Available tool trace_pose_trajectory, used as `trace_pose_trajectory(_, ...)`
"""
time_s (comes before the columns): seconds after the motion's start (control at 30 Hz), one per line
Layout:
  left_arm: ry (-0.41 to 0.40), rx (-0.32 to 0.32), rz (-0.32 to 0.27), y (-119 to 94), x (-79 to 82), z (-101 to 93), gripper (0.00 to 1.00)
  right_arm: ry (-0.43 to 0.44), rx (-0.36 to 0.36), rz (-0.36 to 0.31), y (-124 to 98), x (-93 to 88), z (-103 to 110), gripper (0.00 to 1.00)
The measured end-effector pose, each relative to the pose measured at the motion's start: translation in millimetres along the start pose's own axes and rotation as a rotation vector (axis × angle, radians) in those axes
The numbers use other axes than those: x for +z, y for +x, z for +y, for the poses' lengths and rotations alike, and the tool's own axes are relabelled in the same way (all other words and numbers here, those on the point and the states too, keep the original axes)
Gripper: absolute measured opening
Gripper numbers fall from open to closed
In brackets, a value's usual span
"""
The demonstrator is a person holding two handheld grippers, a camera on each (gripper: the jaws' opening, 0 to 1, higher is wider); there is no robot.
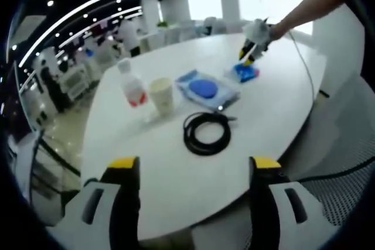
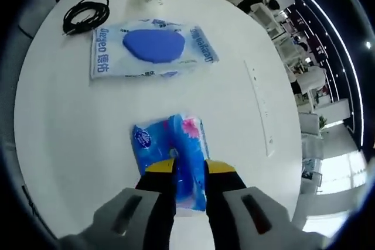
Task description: Arrange the tabletop items into an orderly group along one side of the table until the central work area is clear of visible clutter.
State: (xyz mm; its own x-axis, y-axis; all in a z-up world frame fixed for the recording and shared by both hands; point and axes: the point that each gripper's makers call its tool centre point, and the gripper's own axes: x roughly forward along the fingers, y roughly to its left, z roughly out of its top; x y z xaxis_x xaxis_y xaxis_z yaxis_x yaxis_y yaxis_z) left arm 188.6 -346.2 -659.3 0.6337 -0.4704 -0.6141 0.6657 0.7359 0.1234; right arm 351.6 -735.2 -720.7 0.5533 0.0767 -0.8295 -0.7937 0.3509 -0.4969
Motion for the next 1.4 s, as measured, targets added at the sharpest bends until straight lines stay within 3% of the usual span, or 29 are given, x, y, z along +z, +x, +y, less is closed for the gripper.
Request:
trace_pose_trajectory(0.17, -0.019, -0.007, -0.047, -1.6, 7.7, -0.4, 0.77, 0.1, -0.024, -0.026, -11.6, 6.8, 2.8, 0.28)
trace_pose_trajectory(0.3, -0.007, -0.018, -0.046, -1.4, 8.2, -3.0, 0.76, 0.178, -0.034, -0.047, -20.6, 13.1, 7.4, 0.34)
trace_pose_trajectory(0.53, -0.024, -0.044, -0.079, -1.4, 13.1, -6.2, 0.8, 0.271, -0.046, -0.081, -33.3, 20.6, 19.0, 0.36)
trace_pose_trajectory(0.77, -0.025, -0.052, -0.069, -0.8, 12.1, -6.9, 0.8, 0.335, -0.055, -0.105, -42.7, 28.0, 32.8, 0.36)
trace_pose_trajectory(1.4, -0.026, -0.084, -0.046, 2.1, 11.4, -11.6, 0.65, 0.609, -0.107, -0.236, -72.1, 52.7, 43.1, 0.38)
